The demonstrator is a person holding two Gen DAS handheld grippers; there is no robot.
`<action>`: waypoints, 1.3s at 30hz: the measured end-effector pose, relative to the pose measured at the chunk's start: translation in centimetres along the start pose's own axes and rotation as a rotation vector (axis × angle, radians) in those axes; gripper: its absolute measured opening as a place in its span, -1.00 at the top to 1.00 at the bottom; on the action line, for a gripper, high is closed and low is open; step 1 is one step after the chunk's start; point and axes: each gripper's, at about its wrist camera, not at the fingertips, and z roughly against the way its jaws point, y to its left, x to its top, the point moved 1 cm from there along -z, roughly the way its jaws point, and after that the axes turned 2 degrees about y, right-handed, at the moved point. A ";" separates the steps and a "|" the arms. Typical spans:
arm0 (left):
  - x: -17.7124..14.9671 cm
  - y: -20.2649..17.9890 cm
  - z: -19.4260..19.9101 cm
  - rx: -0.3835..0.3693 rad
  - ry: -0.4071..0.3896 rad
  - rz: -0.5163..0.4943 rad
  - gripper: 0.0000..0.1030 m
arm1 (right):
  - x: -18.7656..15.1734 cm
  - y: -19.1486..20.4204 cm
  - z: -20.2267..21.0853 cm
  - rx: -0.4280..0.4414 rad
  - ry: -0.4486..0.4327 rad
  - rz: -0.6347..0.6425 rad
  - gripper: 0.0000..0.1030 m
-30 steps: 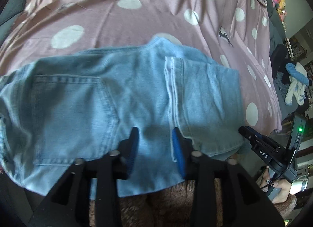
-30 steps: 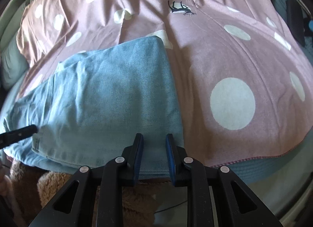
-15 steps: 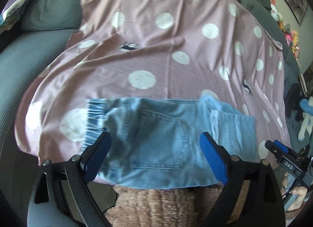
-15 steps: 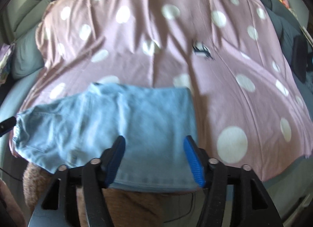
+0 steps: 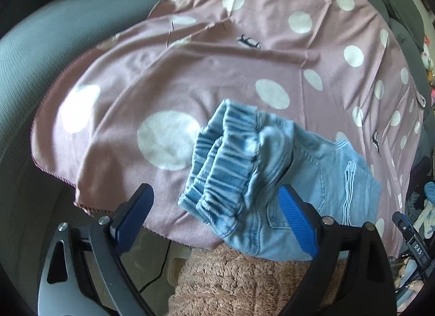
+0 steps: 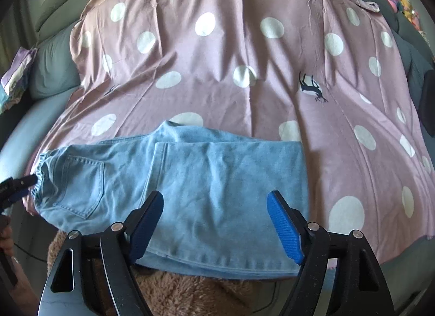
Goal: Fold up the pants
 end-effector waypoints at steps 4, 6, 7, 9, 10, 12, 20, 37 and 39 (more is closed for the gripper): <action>-0.4 -0.3 -1.3 -0.002 0.033 -0.009 -0.81 | -0.2 0.1 0.0 -0.010 0.008 -0.001 -0.52; -0.5 -0.4 -1.6 -0.004 0.040 -0.014 -0.81 | -0.4 0.1 -0.1 -0.012 0.013 -0.002 -0.52; -0.5 -0.4 -1.7 -0.007 0.042 -0.014 -0.81 | -0.4 0.1 -0.1 -0.014 0.016 -0.002 -0.52; -0.4 -0.4 -2.0 -0.015 0.050 -0.011 -0.81 | -0.5 0.0 -0.2 -0.026 0.020 -0.002 -0.52; -0.5 -0.4 -2.2 -0.021 0.054 -0.008 -0.81 | -0.5 0.0 -0.3 -0.028 0.021 -0.003 -0.52; -0.5 -0.4 -2.4 -0.030 0.064 -0.006 -0.79 | -0.5 0.0 -0.3 -0.026 0.024 -0.005 -0.52; -0.7 -0.8 -3.4 -0.023 0.091 -0.015 -0.75 | -0.6 0.0 -0.5 -0.026 0.032 -0.004 -0.52; -0.6 0.1 -4.0 -0.074 0.079 0.040 -0.37 | -1.1 0.1 -1.0 -0.023 0.046 -0.020 -0.52; -0.4 0.2 -3.8 -0.101 0.074 0.055 -0.20 | -1.1 0.0 -1.1 -0.020 0.046 -0.023 -0.52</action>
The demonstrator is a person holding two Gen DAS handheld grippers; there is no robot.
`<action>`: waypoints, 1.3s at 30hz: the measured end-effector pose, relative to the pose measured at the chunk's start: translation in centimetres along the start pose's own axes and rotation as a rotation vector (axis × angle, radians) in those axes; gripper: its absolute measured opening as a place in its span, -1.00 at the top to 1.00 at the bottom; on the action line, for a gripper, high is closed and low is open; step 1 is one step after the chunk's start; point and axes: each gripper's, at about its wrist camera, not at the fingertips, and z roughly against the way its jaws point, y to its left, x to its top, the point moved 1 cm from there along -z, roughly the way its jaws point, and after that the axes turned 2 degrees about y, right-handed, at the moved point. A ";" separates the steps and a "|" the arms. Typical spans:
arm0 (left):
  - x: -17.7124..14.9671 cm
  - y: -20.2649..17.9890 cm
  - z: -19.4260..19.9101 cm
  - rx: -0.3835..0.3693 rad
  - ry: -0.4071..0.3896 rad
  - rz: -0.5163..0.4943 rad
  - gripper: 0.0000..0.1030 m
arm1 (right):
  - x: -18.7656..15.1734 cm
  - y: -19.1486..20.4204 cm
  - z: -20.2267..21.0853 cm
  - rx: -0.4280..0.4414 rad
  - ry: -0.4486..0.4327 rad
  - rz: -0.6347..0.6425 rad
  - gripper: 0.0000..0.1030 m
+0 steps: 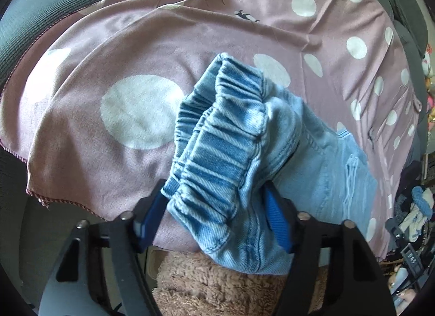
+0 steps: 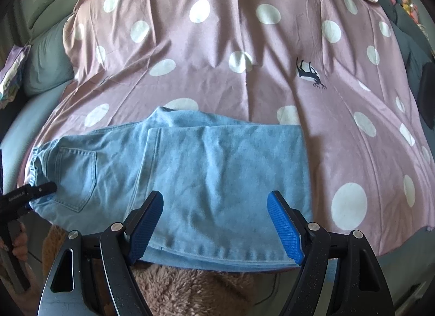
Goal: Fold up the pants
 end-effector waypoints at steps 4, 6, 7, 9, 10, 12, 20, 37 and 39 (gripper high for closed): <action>0.1 -0.9 0.7 -0.033 -0.008 0.009 0.12 | 0.0 -0.1 -0.1 0.009 -0.002 -0.005 -0.52; 0.3 -2.0 1.8 -0.037 -0.037 -0.013 0.17 | -0.1 -0.1 0.0 0.012 -0.004 -0.005 -0.52; 0.5 -2.7 2.3 -0.044 -0.048 -0.025 0.20 | -0.1 -0.2 0.1 0.013 -0.006 -0.006 -0.52; 0.8 -4.3 3.9 -0.085 -0.079 -0.060 0.23 | -0.1 -0.4 0.2 0.013 -0.010 -0.008 -0.52; 0.9 -5.3 4.7 -0.100 -0.095 -0.087 0.24 | -0.2 -0.6 0.4 0.011 -0.015 -0.013 -0.52; 0.9 -7.8 6.0 -0.127 -0.125 -0.151 0.26 | -0.2 -1.1 0.5 0.009 -0.022 -0.023 -0.52; 0.0 -18.5 6.8 -0.170 -0.152 -0.422 0.28 | -0.4 -3.6 1.4 0.001 -0.055 -0.087 -0.52; -5.3 -26.8 -5.5 -0.189 0.190 -0.614 0.16 | -2.2 -9.7 1.0 0.015 -0.039 -0.263 -0.52; -5.3 -26.5 -5.1 -0.211 0.191 -0.603 0.03 | -2.2 -10.0 1.1 0.021 -0.043 -0.267 -0.52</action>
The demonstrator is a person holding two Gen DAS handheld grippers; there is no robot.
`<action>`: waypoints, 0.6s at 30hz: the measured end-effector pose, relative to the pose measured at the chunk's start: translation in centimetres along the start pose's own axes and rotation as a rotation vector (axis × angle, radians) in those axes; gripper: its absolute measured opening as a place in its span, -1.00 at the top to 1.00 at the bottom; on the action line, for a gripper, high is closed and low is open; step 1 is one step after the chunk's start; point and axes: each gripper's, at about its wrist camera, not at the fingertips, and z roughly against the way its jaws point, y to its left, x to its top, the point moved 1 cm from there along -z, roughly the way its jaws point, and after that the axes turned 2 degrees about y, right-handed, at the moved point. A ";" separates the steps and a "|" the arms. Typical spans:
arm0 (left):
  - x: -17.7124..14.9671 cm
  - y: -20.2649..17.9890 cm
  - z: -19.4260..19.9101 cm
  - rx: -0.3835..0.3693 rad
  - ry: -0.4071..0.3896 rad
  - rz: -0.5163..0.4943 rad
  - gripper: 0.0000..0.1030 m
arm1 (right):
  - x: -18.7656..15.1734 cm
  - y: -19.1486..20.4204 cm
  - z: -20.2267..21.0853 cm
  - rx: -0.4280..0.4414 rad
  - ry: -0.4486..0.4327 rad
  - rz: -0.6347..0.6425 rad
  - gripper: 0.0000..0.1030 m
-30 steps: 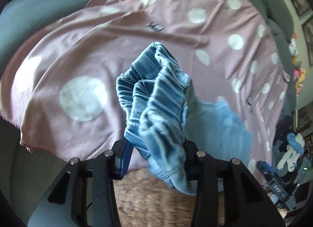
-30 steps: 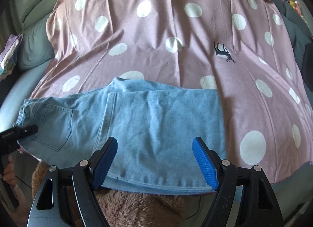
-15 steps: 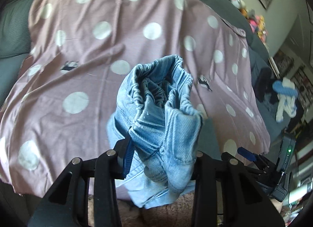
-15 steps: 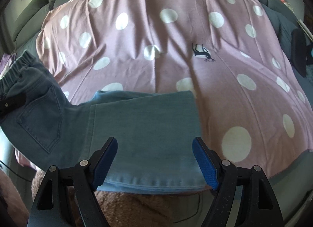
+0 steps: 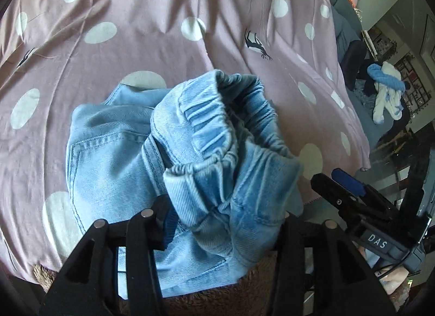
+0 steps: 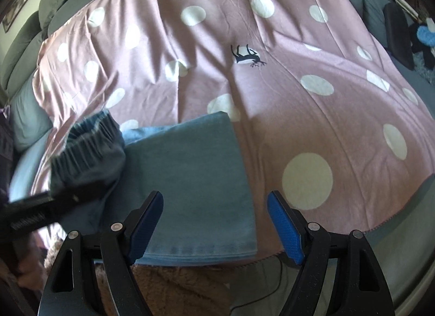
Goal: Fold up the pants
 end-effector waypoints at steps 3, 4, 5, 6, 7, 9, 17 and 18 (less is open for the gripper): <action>-0.4 0.2 1.6 -0.088 0.006 -0.008 -0.48 | 0.3 -0.3 0.2 0.004 -0.002 -0.009 -0.53; -0.5 0.4 2.4 -0.106 -0.013 -0.004 -0.57 | 0.4 -0.3 0.2 0.004 -0.003 -0.011 -0.57; -0.7 0.9 3.6 -0.107 -0.050 0.004 -0.58 | 0.5 -0.2 0.3 0.005 -0.005 -0.011 -0.61; -0.8 1.2 4.3 -0.096 -0.071 0.008 -0.61 | 0.6 -0.1 0.4 0.006 -0.010 -0.009 -0.67; -0.9 1.7 5.2 -0.073 -0.090 0.014 -0.67 | 0.7 0.0 0.5 0.007 -0.013 -0.005 -0.70; -1.0 3.2 6.4 -0.014 -0.123 0.031 -0.68 | 1.0 0.5 0.7 0.022 -0.018 0.004 -0.73; -2.4 9.0 7.6 0.123 -0.130 0.174 -0.68 | 2.7 5.6 -1.0 0.172 0.044 0.087 -0.81; -2.7 9.5 7.7 0.124 -0.126 0.187 -0.68 | 2.9 6.2 -1.6 0.185 0.058 0.097 -0.81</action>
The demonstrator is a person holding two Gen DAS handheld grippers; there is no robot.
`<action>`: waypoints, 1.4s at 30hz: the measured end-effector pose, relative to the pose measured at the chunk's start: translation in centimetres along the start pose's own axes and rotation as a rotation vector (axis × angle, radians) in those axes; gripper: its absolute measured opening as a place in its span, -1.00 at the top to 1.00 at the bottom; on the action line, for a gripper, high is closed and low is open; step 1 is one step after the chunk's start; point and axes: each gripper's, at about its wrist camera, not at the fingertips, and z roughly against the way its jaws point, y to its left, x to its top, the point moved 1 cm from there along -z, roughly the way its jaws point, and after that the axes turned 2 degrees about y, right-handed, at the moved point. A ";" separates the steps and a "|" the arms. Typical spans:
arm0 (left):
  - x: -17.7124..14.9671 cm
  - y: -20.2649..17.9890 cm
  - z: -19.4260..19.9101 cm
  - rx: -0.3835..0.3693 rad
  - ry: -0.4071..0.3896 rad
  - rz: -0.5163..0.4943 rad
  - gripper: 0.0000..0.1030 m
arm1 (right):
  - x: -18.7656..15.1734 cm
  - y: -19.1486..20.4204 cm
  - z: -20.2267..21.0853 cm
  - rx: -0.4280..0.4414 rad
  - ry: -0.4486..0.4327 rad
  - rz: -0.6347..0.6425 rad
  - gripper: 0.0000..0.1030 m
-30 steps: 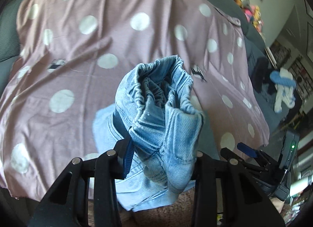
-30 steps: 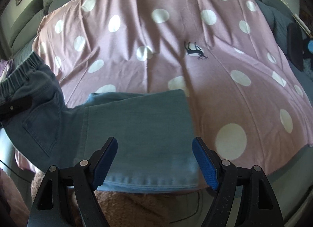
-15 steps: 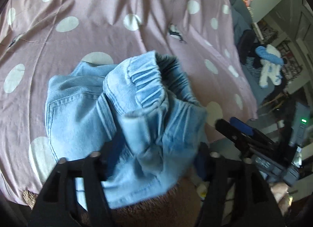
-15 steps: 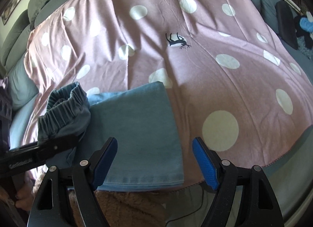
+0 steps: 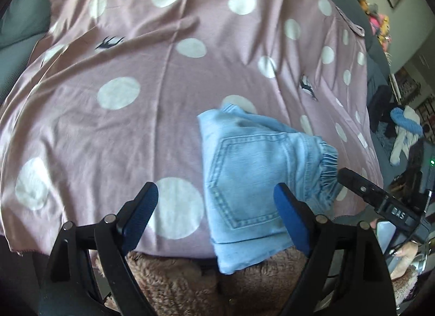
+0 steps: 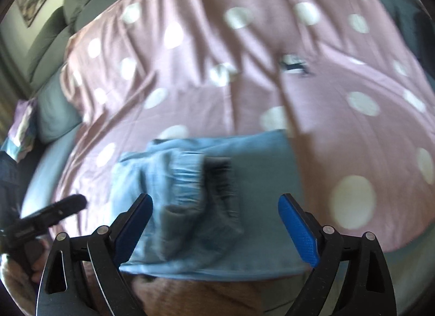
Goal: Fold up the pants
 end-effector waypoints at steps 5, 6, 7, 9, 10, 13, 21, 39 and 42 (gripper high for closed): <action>-0.4 1.1 0.6 0.038 0.001 0.019 -0.68 | 0.7 1.3 -5.3 0.010 0.130 -0.011 -0.81; -0.5 1.3 0.8 0.040 -0.002 0.021 -0.68 | 0.6 1.3 -6.0 0.005 0.146 -0.008 -0.81; -0.5 1.4 0.7 0.042 -0.005 0.022 -0.68 | 0.5 1.2 -6.8 -0.006 0.156 -0.014 -0.81; -0.4 1.5 0.8 0.043 -0.018 0.024 -0.66 | 0.2 1.0 -7.3 0.029 0.162 -0.031 -0.60; -0.4 1.6 0.8 0.043 -0.020 0.026 -0.66 | 0.1 0.8 -7.4 0.064 0.170 -0.047 -0.34; -0.1 1.2 0.5 0.032 -0.018 0.018 -0.61 | 0.1 0.7 -5.9 0.085 0.129 -0.045 0.05; 1.6 -0.9 -0.9 -0.001 -0.012 -0.033 -0.03 | 2.1 -1.2 2.5 -0.031 -0.104 -0.044 0.17; 0.3 -4.1 -8.8 -0.051 0.193 -0.128 0.34 | -0.9 -6.3 -2.6 -0.103 0.010 -0.128 0.48; -0.6 -4.0 -8.4 -0.058 0.204 -0.133 0.34 | -1.0 -6.0 -2.5 -0.106 0.006 -0.127 0.48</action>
